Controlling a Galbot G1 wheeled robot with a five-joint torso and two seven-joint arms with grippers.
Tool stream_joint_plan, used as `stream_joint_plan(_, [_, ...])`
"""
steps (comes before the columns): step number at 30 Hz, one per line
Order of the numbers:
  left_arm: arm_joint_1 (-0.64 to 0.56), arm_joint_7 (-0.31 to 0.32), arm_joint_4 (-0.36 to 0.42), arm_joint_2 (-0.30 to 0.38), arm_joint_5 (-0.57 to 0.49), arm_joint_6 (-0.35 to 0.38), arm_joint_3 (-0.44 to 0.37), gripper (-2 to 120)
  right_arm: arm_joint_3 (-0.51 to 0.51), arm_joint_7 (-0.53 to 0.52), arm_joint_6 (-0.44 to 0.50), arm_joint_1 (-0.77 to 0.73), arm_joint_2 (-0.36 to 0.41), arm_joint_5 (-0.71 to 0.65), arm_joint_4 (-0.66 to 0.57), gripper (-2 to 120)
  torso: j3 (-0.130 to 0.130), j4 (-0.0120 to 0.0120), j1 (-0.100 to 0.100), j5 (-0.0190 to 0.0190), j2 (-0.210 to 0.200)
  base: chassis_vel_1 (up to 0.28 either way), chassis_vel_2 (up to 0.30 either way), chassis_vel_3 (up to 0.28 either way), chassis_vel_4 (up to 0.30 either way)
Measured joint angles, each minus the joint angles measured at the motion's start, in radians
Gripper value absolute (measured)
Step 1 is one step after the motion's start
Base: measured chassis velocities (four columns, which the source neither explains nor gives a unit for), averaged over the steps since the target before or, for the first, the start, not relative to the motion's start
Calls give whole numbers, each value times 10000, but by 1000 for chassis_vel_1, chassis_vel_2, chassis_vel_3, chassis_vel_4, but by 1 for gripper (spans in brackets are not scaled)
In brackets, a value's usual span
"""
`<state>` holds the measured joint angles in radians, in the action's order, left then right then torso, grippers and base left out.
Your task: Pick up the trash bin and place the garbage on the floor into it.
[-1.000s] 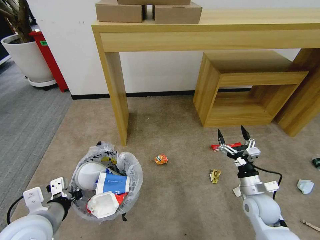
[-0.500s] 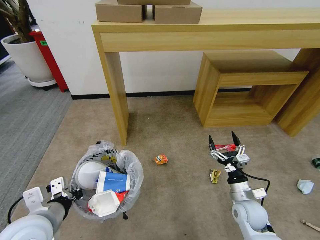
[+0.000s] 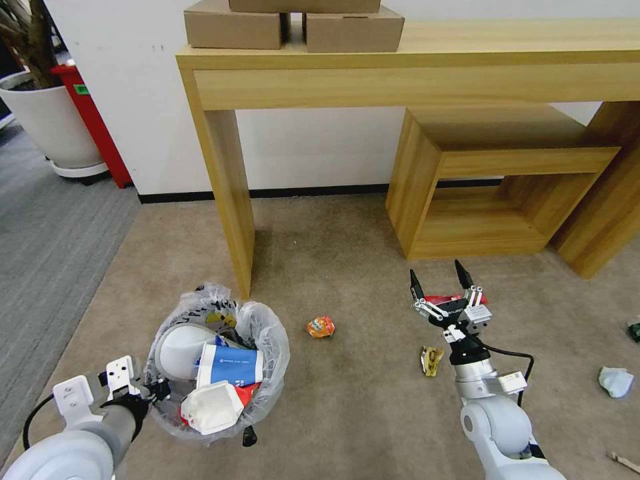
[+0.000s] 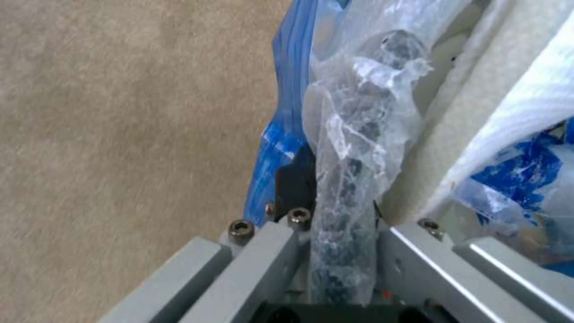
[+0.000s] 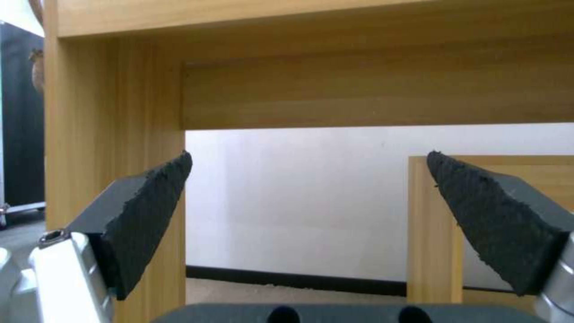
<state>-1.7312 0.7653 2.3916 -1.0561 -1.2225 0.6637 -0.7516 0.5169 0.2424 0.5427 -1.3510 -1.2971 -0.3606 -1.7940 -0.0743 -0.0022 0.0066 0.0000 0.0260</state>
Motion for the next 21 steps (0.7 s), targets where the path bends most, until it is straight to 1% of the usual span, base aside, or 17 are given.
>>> stream_joint_plan(7, [15,-10,-13,21,12,8,11,0,-103,-7,-57,102,35,-9,40,100,-1,-1,1,1,0,-115,104,116,-116])
stream_joint_plan(21, [15,-23,-16,52,-7,12,-3,0,-301,-84,-111,186,39,73,142,100,0,0,1,1,0,-87,89,89,-91])
